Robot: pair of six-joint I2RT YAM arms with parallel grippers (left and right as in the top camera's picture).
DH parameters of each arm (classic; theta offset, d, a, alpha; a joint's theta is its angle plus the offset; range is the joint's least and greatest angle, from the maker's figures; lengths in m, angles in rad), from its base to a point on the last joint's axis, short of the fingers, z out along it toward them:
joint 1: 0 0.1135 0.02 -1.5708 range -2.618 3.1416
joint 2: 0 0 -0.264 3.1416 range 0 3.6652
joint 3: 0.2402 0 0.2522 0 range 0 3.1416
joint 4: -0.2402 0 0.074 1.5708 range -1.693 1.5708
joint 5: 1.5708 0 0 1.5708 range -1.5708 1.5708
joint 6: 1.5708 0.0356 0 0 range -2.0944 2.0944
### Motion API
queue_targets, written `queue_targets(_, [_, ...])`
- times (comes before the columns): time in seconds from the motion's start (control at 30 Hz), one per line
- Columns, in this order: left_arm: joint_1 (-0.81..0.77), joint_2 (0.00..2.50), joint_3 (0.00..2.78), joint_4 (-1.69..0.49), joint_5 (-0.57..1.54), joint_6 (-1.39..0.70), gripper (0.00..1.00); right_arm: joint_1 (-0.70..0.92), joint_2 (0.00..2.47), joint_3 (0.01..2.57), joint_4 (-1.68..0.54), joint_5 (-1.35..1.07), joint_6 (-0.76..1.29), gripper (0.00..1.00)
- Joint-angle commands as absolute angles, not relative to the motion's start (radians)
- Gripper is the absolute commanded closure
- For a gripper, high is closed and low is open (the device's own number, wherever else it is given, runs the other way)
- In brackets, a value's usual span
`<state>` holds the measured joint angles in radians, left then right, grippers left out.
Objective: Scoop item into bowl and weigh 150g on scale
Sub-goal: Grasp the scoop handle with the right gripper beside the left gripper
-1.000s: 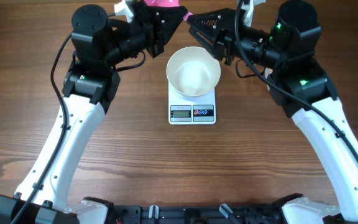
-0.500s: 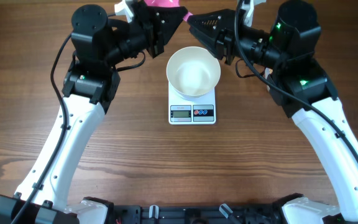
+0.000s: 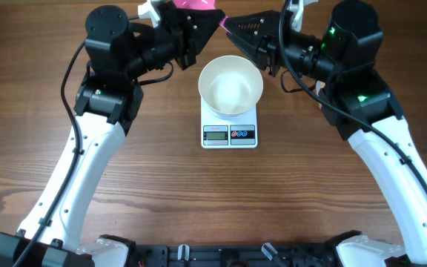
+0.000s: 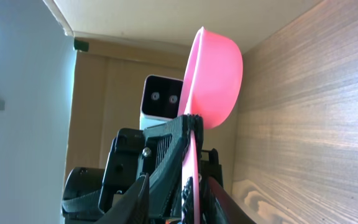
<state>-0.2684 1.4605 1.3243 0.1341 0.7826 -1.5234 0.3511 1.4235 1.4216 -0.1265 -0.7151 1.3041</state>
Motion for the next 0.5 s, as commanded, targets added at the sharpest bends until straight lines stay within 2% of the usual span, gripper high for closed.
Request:
queue_targets(0.0, [-0.271,1.457,1.33,0.137,0.796,-1.499,0.96,0.356,1.435,1.423,-0.121,-0.687,1.283,0.74])
queue_targets(0.17, [-0.271,1.457,1.33,0.137,0.796,-1.498,0.96,0.356,1.435,1.423,-0.121,-0.689,1.282,0.77])
queue_targets(0.27, [-0.271,1.457,1.33,0.137,0.796,-1.499,0.96,0.356,1.435,1.423,-0.121,-0.689,1.283,0.84])
queue_targets(0.47, [-0.271,1.457,1.33,0.137,0.803,-1.499,0.96,0.355,1.435,1.423,-0.121,-0.688,1.282,0.84])
